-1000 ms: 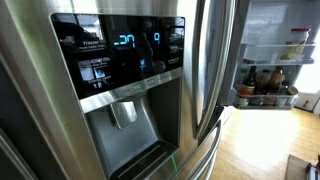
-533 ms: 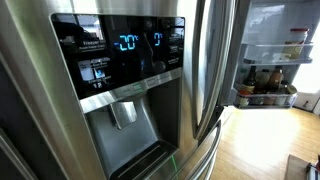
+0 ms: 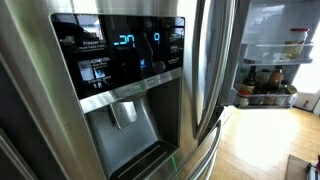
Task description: Move the green bottle to the top compartment of the fridge door
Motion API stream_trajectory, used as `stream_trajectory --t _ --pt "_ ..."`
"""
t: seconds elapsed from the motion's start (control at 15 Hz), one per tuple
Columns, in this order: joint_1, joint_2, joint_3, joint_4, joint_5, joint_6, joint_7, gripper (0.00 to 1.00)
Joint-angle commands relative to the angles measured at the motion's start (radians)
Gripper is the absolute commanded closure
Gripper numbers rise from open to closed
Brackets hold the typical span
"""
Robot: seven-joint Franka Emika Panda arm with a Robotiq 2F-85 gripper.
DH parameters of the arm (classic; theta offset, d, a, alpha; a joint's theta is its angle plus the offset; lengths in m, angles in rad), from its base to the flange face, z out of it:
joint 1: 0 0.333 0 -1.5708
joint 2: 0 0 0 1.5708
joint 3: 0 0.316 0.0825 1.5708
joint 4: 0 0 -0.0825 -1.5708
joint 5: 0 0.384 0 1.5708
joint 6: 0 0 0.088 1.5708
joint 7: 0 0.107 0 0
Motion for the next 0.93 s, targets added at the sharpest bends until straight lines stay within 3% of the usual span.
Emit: stream_trajectory --t 0.0,0.6,0.87 --pt "-0.011 -0.013 0.002 -0.025 -0.009 -0.014 -0.028 1.00" --pt "-0.022 -0.030 0.012 -0.089 -0.046 -0.051 -0.044 1.00" --pt "-0.036 -0.028 0.015 -0.113 -0.116 -0.086 -0.058 1.00"
